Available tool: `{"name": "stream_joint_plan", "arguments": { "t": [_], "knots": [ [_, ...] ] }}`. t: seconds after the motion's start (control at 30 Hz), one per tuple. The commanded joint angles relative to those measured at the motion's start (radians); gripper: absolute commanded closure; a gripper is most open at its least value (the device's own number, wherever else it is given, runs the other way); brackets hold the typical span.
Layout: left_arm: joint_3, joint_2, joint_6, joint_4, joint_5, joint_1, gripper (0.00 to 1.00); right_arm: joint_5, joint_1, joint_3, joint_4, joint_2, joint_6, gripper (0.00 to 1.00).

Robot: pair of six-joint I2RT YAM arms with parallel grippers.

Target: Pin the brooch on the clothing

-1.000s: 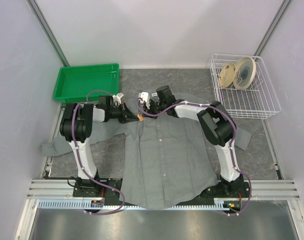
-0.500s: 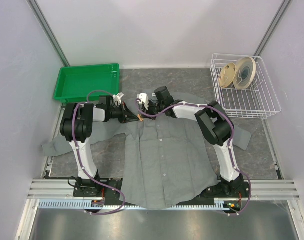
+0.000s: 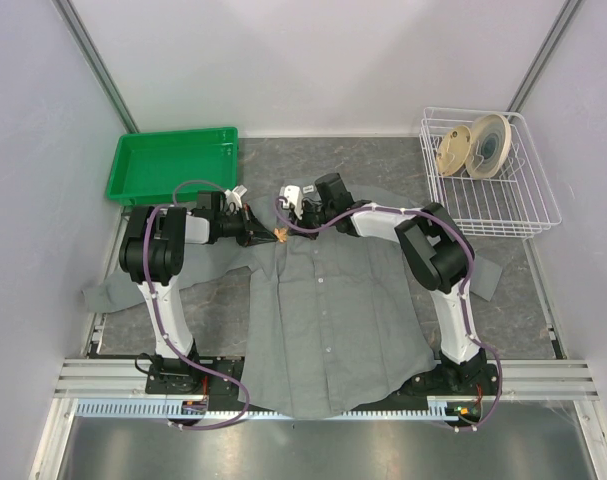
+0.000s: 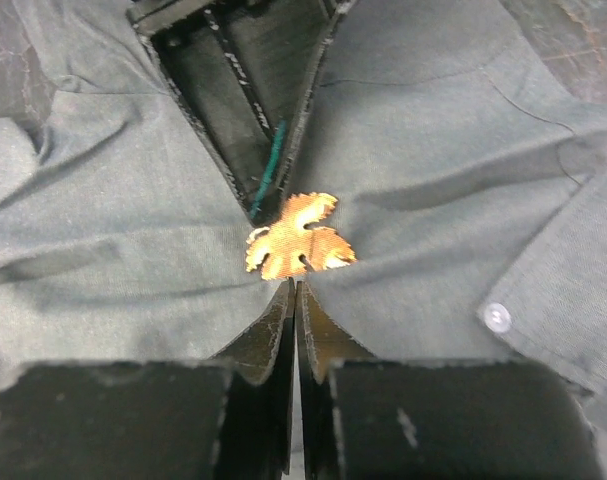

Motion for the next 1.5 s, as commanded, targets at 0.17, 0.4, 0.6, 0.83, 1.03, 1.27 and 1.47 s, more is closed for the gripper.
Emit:
{"name": "stream_joint_plan", "arguments": {
  "t": [0.17,0.4,0.6,0.83,1.03,1.27,1.47],
  "knots": [
    [0.023,0.023,0.038,-0.005,0.039,-0.007,0.98,0.0,-0.016,0.022,0.024,-0.04,-0.009,0.86],
    [0.023,0.021,0.041,-0.005,0.037,-0.007,0.98,-0.027,-0.01,0.047,0.016,-0.02,-0.016,0.77],
    [0.023,0.023,0.04,-0.005,0.037,-0.007,0.98,-0.038,-0.004,0.048,0.009,-0.016,-0.028,0.77],
    [0.023,0.023,0.041,-0.006,0.039,-0.007,0.98,-0.04,0.004,0.059,0.012,-0.003,-0.026,0.78],
    [0.025,0.024,0.04,-0.005,0.039,-0.007,0.98,-0.043,0.01,0.062,0.013,0.003,-0.02,0.82],
    [0.023,0.023,0.041,-0.006,0.039,-0.007,0.98,-0.043,0.016,0.061,0.013,0.007,-0.017,0.89],
    [0.025,0.023,0.04,-0.005,0.039,-0.007,0.98,-0.038,0.018,0.07,0.013,0.02,-0.014,0.97]
  ]
}}
